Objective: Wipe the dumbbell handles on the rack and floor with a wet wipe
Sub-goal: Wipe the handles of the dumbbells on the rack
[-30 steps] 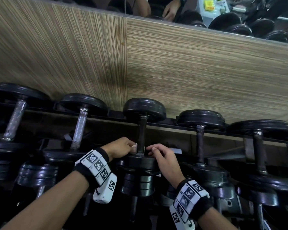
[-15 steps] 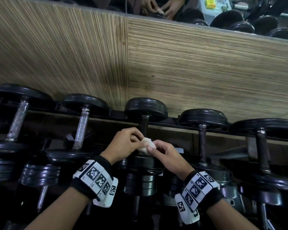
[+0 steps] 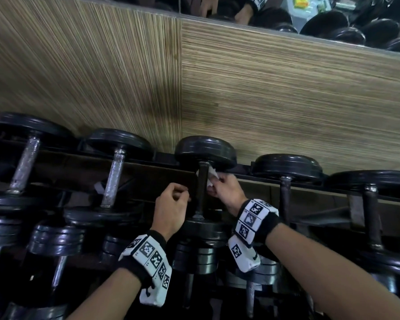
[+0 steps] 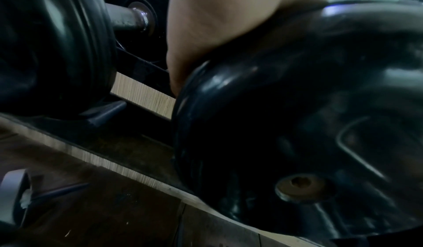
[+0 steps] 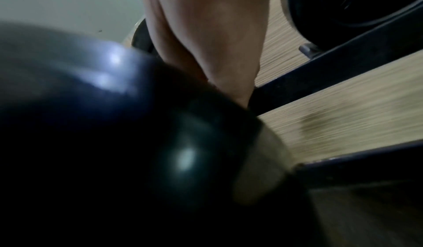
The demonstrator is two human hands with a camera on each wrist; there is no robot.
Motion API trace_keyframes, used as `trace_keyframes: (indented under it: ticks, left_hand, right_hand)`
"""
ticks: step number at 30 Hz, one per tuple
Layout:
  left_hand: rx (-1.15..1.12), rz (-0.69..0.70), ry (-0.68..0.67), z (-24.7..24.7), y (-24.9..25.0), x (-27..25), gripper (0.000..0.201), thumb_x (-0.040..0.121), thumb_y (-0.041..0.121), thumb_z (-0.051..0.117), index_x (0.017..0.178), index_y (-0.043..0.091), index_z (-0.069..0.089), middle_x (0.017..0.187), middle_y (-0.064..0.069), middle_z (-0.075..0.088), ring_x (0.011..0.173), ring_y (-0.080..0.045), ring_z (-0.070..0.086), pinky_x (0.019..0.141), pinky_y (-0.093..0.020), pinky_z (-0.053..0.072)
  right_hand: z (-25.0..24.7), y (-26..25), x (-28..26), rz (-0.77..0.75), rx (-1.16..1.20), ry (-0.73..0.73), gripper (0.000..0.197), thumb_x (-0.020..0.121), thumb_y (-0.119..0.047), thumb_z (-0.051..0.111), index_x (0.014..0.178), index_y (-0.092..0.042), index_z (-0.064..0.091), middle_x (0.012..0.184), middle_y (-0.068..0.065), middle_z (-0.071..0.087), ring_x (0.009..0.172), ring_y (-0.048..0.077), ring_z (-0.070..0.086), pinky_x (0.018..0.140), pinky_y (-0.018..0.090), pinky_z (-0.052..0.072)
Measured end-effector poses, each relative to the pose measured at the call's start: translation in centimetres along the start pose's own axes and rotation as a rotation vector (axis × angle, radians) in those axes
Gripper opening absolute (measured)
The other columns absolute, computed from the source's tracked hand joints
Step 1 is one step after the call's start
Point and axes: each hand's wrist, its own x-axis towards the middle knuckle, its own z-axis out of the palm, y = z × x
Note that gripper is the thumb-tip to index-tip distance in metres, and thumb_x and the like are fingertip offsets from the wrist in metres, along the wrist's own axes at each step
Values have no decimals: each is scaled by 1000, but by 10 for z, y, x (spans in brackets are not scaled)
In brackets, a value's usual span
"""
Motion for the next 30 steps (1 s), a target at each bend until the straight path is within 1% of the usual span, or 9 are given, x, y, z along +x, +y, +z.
trace_keyframes:
  ticks: [3,6,8,11,18,21,23,27,30]
  left_hand:
    - [-7,2,4,0,1,0,14,95,13,58,88,24,64,74,1,72,77,-22,70,82,-49,56]
    - [-10,9,8,0,4,-1,14,95,11,56,90,22,64,72,3,72,75,-25,69,79,-50,57]
    - [-12,18,11,1,4,-2,15,94,11,56,89,23,64,71,4,72,74,-25,69,78,-50,57]
    - [-20,17,17,1,5,-2,15,93,11,57,89,22,65,71,6,72,73,-23,69,78,-51,57]
    - [5,32,11,2,6,-2,13,93,13,58,88,22,66,70,2,72,70,-19,69,76,-47,57]
    - [-5,59,9,1,3,-1,9,89,20,58,87,24,66,73,4,72,73,-13,70,77,-42,58]
    - [35,82,11,1,1,0,10,90,19,58,92,24,67,79,7,72,78,-8,68,78,-31,54]
    - [-8,44,41,1,-1,0,15,92,12,58,87,21,68,73,1,72,71,-14,68,74,-36,57]
    - [-32,27,45,4,-4,0,18,94,9,57,84,21,66,66,0,70,61,-9,65,67,-29,53]
  right_hand:
    - [-1,-14,-2,-42,87,-66,30,107,-9,44,109,5,70,65,-9,71,60,-1,66,61,14,53]
    - [-6,-9,-2,-110,78,-62,31,107,-11,45,110,10,68,94,18,75,82,16,69,73,21,56]
    - [-3,-2,-1,-164,30,-4,35,107,-17,47,101,11,67,87,23,69,81,27,64,77,31,58]
    - [-1,6,-4,-293,-135,109,39,102,-38,51,79,-10,66,69,10,64,65,26,59,71,49,57]
    - [1,-7,-29,-442,-232,175,30,104,-14,53,76,-15,64,58,-11,50,51,2,42,49,19,35]
    - [12,-16,-41,-477,-320,82,22,104,-28,54,105,-17,73,78,-2,71,65,9,61,61,23,49]
    - [25,-18,-48,-498,-404,-31,25,103,-37,53,114,-27,73,98,-13,75,89,-1,68,79,16,51]
    - [20,-15,-45,-491,-271,110,24,103,-26,54,88,-14,69,70,-12,62,64,1,56,62,21,44]
    - [6,-4,-36,-272,101,271,25,103,-21,53,88,-11,69,83,9,71,77,14,70,68,33,58]
